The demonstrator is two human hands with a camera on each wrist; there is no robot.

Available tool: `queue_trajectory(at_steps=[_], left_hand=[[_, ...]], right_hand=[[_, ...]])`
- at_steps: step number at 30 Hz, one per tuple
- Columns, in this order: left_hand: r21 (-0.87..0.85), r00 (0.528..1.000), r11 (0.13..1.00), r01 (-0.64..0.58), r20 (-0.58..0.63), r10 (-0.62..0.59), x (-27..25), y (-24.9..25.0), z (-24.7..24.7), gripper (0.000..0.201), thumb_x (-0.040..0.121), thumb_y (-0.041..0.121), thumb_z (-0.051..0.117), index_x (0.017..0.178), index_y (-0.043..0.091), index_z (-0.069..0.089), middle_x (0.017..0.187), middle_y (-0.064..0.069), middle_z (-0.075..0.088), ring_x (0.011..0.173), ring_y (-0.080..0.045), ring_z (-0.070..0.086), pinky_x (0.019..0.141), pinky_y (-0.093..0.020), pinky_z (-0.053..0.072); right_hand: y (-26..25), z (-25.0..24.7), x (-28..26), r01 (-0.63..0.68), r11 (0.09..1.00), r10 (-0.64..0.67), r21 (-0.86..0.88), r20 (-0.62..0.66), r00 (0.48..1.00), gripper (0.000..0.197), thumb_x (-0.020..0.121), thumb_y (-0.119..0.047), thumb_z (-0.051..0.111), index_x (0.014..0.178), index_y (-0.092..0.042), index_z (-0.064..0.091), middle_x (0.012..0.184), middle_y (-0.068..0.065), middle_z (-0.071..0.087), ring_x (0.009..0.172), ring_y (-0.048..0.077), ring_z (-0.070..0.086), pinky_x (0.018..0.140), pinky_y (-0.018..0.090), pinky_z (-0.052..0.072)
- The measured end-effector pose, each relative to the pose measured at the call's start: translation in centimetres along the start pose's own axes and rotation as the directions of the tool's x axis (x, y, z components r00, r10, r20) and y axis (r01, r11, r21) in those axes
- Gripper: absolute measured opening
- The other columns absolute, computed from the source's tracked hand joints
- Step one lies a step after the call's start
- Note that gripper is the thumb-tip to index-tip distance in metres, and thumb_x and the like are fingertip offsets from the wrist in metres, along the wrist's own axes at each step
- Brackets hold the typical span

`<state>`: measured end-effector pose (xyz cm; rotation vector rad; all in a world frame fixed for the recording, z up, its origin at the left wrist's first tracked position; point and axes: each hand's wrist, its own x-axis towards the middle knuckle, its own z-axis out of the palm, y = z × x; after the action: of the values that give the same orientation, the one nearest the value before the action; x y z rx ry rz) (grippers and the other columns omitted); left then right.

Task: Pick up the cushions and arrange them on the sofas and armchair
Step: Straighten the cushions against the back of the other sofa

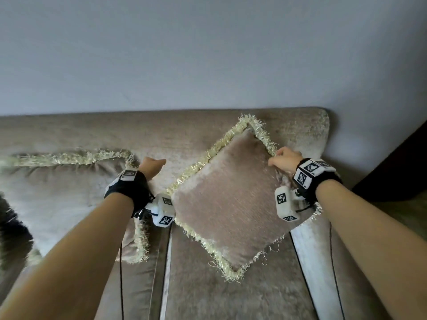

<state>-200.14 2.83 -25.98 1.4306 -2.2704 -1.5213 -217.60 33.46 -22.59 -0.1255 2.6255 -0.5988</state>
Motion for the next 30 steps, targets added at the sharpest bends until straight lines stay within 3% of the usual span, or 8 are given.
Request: queue_trajectory(at_steps=[2,6,9,14,18,21,24,30], left_hand=[[0.008,1.0,1.0,-0.026,-0.004,0.026,-3.0,1.6,-4.4,0.038,0.098,0.019,0.051,0.123,-0.01,0.052,0.116,-0.015,0.053,0.113,-0.029,0.052,0.1,-0.038,0.041],[0.016,0.993,0.997,-0.07,-0.092,0.071,-8.5,3.4,-13.6,0.02,0.097,0.017,0.051,0.095,-0.001,0.059,0.102,-0.013,0.048,0.077,-0.023,0.048,0.068,-0.03,0.04],[0.002,0.989,0.998,-0.058,-0.135,0.058,-11.0,3.1,-20.4,0.028,0.096,0.021,0.053,0.116,0.001,0.057,0.105,-0.012,0.051,0.092,-0.023,0.046,0.078,-0.035,0.041],[-0.023,0.973,0.998,-0.066,-0.221,0.059,-12.2,2.4,-29.6,0.012,0.097,0.02,0.051,0.104,0.01,0.049,0.106,-0.009,0.05,0.096,-0.019,0.045,0.082,-0.034,0.036],[-0.03,0.963,0.999,-0.028,-0.27,0.019,-10.9,0.1,-34.3,0.011,0.096,0.021,0.052,0.092,0.011,0.055,0.105,-0.007,0.052,0.098,-0.018,0.045,0.08,-0.033,0.037],[-0.008,0.957,1.0,-0.006,-0.29,0.004,-8.8,-2.7,-36.9,0.018,0.096,0.021,0.054,0.079,0.015,0.052,0.099,-0.006,0.053,0.094,-0.019,0.046,0.075,-0.033,0.038],[0.0,0.956,1.0,0.012,-0.292,-0.012,-5.6,-6.8,-38.7,0.01,0.095,0.019,0.054,0.087,0.014,0.052,0.081,-0.002,0.05,0.073,-0.014,0.045,0.061,-0.025,0.034],[0.052,0.976,0.997,0.059,-0.214,-0.046,1.2,-16.0,-40.6,0.027,0.091,0.015,0.056,0.066,0.018,0.045,0.065,0.0,0.038,0.057,-0.012,0.034,0.054,-0.022,0.032]], right_hand=[[-2.7,-1.2,-3.5,0.073,0.997,-0.073,-0.01,0.009,0.997,0.047,0.076,-0.033,0.064,0.121,-0.027,0.052,0.142,0.014,0.039,0.128,0.034,0.041,0.106,0.042,0.037],[-9.0,-3.1,-10.6,0.229,0.972,-0.228,-0.05,0.023,0.973,0.041,0.087,-0.025,0.058,0.126,-0.011,0.056,0.129,0.013,0.053,0.124,0.03,0.048,0.1,0.035,0.041],[-14.1,-4.0,-14.8,0.334,0.941,-0.331,-0.047,0.062,0.942,0.04,0.088,-0.026,0.062,0.126,-0.011,0.058,0.131,0.008,0.056,0.122,0.026,0.049,0.098,0.03,0.039],[-22.5,-2.4,-19.2,0.461,0.887,-0.453,-0.007,0.177,0.874,0.056,0.088,-0.029,0.062,0.139,-0.015,0.044,0.139,0.005,0.046,0.124,0.025,0.048,0.094,0.033,0.044],[-28.4,2.2,-20.3,0.522,0.852,-0.502,-0.037,0.226,0.835,0.054,0.084,-0.036,0.064,0.133,-0.017,0.049,0.134,0.006,0.051,0.116,0.027,0.054,0.098,0.038,0.047],[-32.6,6.5,-19.7,0.547,0.836,-0.516,-0.033,0.291,0.806,0.057,0.086,-0.037,0.065,0.135,-0.017,0.045,0.133,0.004,0.05,0.113,0.026,0.056,0.086,0.032,0.047],[-35.3,11.5,-18.1,0.5,0.865,-0.467,-0.027,0.318,0.825,0.053,0.086,-0.035,0.064,0.133,-0.018,0.047,0.128,0.006,0.053,0.11,0.026,0.057,0.069,0.027,0.043],[-39.1,21.2,-16.0,0.439,0.897,-0.396,-0.056,0.34,0.853,0.054,0.089,-0.027,0.06,0.139,-0.012,0.043,0.13,0.009,0.052,0.108,0.023,0.052,0.071,0.029,0.041]])
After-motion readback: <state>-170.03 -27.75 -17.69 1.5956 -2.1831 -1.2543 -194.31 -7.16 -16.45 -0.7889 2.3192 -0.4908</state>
